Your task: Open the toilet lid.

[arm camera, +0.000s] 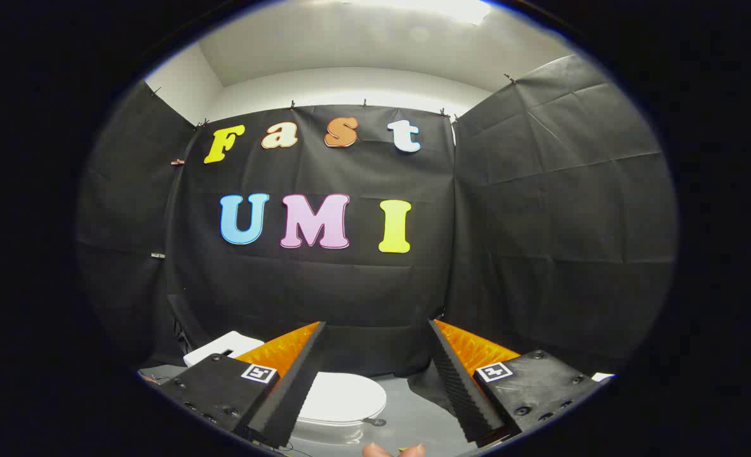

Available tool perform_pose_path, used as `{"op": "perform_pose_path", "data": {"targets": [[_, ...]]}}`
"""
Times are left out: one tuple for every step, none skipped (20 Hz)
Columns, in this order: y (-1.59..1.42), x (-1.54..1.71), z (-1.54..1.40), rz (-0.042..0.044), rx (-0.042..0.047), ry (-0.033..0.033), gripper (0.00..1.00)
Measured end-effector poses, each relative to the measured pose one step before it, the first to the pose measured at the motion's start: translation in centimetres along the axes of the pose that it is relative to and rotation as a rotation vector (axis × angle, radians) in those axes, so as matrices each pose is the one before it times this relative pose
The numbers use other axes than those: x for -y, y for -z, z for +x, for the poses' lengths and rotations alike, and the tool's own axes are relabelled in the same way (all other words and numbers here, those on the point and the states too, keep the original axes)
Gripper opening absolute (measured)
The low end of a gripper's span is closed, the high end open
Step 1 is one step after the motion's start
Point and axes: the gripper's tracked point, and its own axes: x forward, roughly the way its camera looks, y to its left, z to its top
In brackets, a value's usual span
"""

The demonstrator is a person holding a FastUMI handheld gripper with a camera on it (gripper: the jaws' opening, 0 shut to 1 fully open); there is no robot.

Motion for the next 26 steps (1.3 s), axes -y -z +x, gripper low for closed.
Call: {"op": "perform_pose_path", "data": {"targets": [[-0.174,-0.018,-0.039,-0.00115,0.00316,-0.00062,0.98],[-0.235,0.036,-0.135,-0.00104,0.00587,0.00139,0.98],[-0.209,0.111,-0.065,-0.00129,0.00609,0.00115,0.98],[-0.102,0.153,-0.014,-0.00144,0.00457,0.00232,0.98],[-0.072,0.071,-0.030,-0.00110,0.00331,0.00175,0.98],[-0.066,-0.076,-0.017,0.00186,0.00165,0.00041,0.98],[-0.054,0.075,-0.029,0.00394,-0.00023,-0.00200,0.98],[-0.005,-0.065,-0.056,0.00354,0.00054,-0.00311,0.98],[-0.012,-0.068,-0.019,-0.00006,0.00034,0.00039,0.98],[-0.018,0.127,-0.010,-0.00128,0.00103,0.00123,0.98],[0.000,0.074,0.094,-0.00165,-0.00053,-0.00036,0.98],[0.042,0.006,0.003,-0.00048,-0.00152,0.00030,0.98],[0.067,-0.022,0.001,0.00216,-0.00181,-0.00051,0.98],[0.085,-0.105,0.016,0.00317,-0.00261,-0.00244,0.98],[0.114,-0.092,0.031,0.00202,-0.00249,-0.00215,0.98],[0.077,-0.048,0.060,-0.00052,-0.00090,-0.00159,0.98],[0.084,-0.046,0.042,-0.00219,-0.00005,0.00058,0.98],[0.164,0.066,0.181,-0.00285,-0.00020,0.00088,0.98],[0.188,-0.139,0.204,-0.00086,0.00161,-0.00189,0.98],[0.138,-0.154,0.064,-0.00084,0.00285,-0.00354,0.98],[0.211,-0.141,0.243,-0.00201,0.00517,-0.00407,0.98],[0.185,-0.015,0.274,-0.00261,0.00754,-0.00294,0.98],[0.125,-0.069,0.191,-0.00328,0.00782,-0.00236,0.98],[0.200,-0.098,0.168,-0.00125,0.01010,-0.00522,0.98],[0.215,-0.091,0.199,0.00158,0.00603,-0.00139,0.98],[0.430,-0.139,0.282,0.00308,0.00289,-0.00256,0.98]]}}
